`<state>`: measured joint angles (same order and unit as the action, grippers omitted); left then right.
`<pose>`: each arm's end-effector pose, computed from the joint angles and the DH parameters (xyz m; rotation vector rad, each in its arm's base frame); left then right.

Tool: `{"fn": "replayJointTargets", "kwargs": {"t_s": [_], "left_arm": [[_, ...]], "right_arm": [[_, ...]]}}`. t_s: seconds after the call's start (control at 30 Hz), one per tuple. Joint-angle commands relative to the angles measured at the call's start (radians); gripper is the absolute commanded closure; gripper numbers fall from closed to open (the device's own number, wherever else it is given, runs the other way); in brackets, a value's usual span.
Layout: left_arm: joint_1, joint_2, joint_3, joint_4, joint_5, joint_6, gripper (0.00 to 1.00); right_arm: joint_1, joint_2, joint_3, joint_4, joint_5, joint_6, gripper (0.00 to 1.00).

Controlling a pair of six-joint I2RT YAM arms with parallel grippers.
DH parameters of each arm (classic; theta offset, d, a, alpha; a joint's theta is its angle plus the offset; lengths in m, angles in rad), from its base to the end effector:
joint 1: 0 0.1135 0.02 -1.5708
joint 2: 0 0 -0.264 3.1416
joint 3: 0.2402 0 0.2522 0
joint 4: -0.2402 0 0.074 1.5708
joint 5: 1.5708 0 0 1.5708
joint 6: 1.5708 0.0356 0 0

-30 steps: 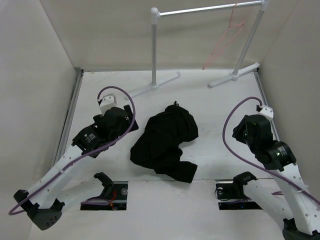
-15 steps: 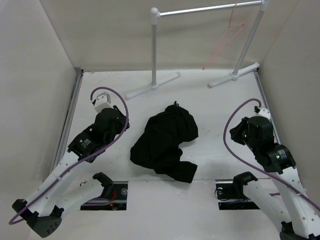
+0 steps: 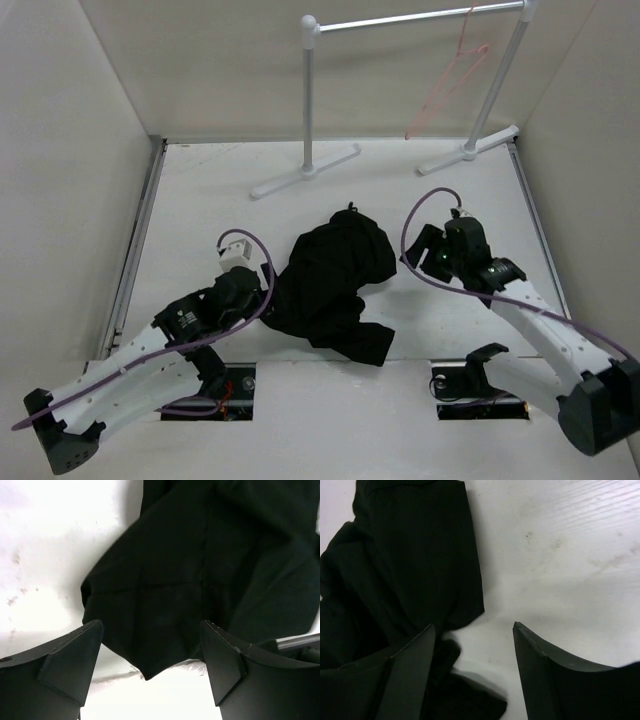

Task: Place the trousers on the hanger
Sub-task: Flatten out the trousers at the center of the board.

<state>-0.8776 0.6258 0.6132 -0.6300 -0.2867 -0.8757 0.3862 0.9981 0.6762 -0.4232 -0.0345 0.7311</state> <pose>0.0961 -0.1000 0.2602 -0.1610 2.2585 -0.6603 0.1930 0.0798 0.2405 0.3929 2.3609 0.5907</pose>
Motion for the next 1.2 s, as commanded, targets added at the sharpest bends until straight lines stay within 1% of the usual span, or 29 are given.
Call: {"fn": "replayJointTargets", "kwargs": {"t_s": [0.0, 0.03, 0.1, 0.13, 0.17, 0.2, 0.23, 0.27, 0.3, 0.33, 0.37, 0.4, 0.43, 0.47, 0.5, 0.53, 0.57, 0.6, 0.63, 0.7, 0.77, 0.8, 0.83, 0.87, 0.93, 0.97, 1.0, 1.1, 1.17], "left_arm": [[-0.03, 0.017, -0.07, 0.078, 0.03, -0.094, 0.26], [-0.033, 0.032, -0.094, 0.116, 0.044, -0.103, 0.29], [-0.036, 0.078, -0.133, 0.189, 0.063, -0.112, 0.41], [-0.033, 0.109, -0.141, 0.214, 0.058, -0.112, 0.54], [-0.03, 0.123, -0.142, 0.222, 0.055, -0.111, 0.6], [-0.019, 0.136, -0.139, 0.234, 0.049, -0.106, 0.69], [-0.008, 0.146, -0.127, 0.245, 0.035, -0.1, 0.79], [0.008, 0.147, -0.104, 0.242, 0.02, -0.092, 0.87], [0.027, 0.146, -0.08, 0.231, 0.011, -0.085, 0.91], [0.053, 0.138, -0.032, 0.208, -0.006, -0.068, 0.93], [0.076, 0.132, 0.014, 0.188, -0.017, -0.048, 0.94], [0.108, 0.127, 0.079, 0.168, -0.041, -0.008, 0.95], [0.155, 0.127, 0.176, 0.15, -0.07, 0.054, 0.95], [0.173, 0.13, 0.209, 0.147, -0.074, 0.076, 0.95], [0.233, 0.156, 0.323, 0.139, -0.086, 0.152, 0.95], [0.292, 0.191, 0.439, 0.138, -0.082, 0.211, 0.96], [0.324, 0.215, 0.509, 0.136, -0.08, 0.24, 0.96], [0.355, 0.242, 0.592, 0.138, -0.078, 0.271, 0.96], [0.415, 0.311, 0.794, 0.141, -0.075, 0.326, 0.96], [0.446, 0.366, 0.969, 0.141, -0.072, 0.366, 0.96], [0.453, 0.406, 1.112, 0.138, -0.08, 0.403, 0.95], [0.458, 0.414, 1.158, 0.145, -0.088, 0.415, 0.94], [0.464, 0.414, 1.18, 0.153, -0.091, 0.429, 0.93], [0.469, 0.413, 1.183, 0.156, -0.094, 0.443, 0.93], [0.498, 0.397, 1.14, 0.15, -0.112, 0.457, 0.93], [0.525, 0.37, 1.063, 0.145, -0.118, 0.455, 0.93], [0.535, 0.356, 1.019, 0.144, -0.123, 0.455, 0.93], [0.565, 0.263, 0.768, 0.107, -0.16, 0.431, 0.92], [0.549, 0.194, 0.561, 0.087, -0.215, 0.399, 0.89]], "right_arm": [[0.023, 0.175, -0.033, 0.348, -0.053, 0.088, 0.37], [0.023, 0.229, -0.038, 0.392, -0.062, 0.103, 0.4], [0.023, 0.324, -0.035, 0.463, -0.1, 0.134, 0.44], [0.023, 0.392, -0.024, 0.522, -0.145, 0.158, 0.54], [0.023, 0.41, -0.02, 0.541, -0.159, 0.169, 0.6], [0.023, 0.425, -0.014, 0.576, -0.174, 0.188, 0.71], [0.023, 0.428, -0.012, 0.605, -0.176, 0.201, 0.84], [0.023, 0.398, -0.006, 0.607, -0.153, 0.214, 0.99], [0.023, 0.352, 0.002, 0.586, -0.119, 0.212, 1.0], [0.03, 0.262, 0.023, 0.527, -0.044, 0.194, 1.0], [0.048, 0.182, 0.058, 0.447, 0.02, 0.154, 1.0], [0.065, 0.078, 0.136, 0.297, 0.109, 0.089, 1.0], [0.073, 0.032, 0.187, 0.214, 0.154, 0.052, 1.0], [0.075, 0.018, 0.207, 0.187, 0.168, 0.038, 1.0], [0.093, -0.065, 0.336, 0.031, 0.242, -0.035, 1.0], [0.104, -0.102, 0.414, -0.044, 0.267, -0.07, 0.99], [0.111, -0.128, 0.489, -0.104, 0.281, -0.093, 0.99], [0.115, -0.134, 0.514, -0.121, 0.283, -0.099, 0.99], [0.149, -0.154, 0.713, -0.237, 0.319, -0.123, 0.99], [0.183, -0.151, 0.848, -0.291, 0.361, -0.13, 0.99], [0.249, -0.142, 0.98, -0.322, 0.402, -0.147, 0.99], [0.294, -0.141, 1.032, -0.33, 0.439, -0.154, 0.99], [0.323, -0.144, 1.046, -0.328, 0.468, -0.163, 0.99], [0.354, -0.153, 1.037, -0.325, 0.505, -0.176, 0.98], [0.377, -0.164, 0.966, -0.327, 0.55, -0.19, 0.98], [0.356, -0.173, 0.873, -0.322, 0.556, -0.194, 0.98], [0.34, -0.176, 0.832, -0.316, 0.548, -0.193, 0.97], [0.227, -0.177, 0.573, -0.278, 0.455, -0.133, 0.98], [0.143, -0.184, 0.394, -0.232, 0.403, -0.055, 0.99]]}}
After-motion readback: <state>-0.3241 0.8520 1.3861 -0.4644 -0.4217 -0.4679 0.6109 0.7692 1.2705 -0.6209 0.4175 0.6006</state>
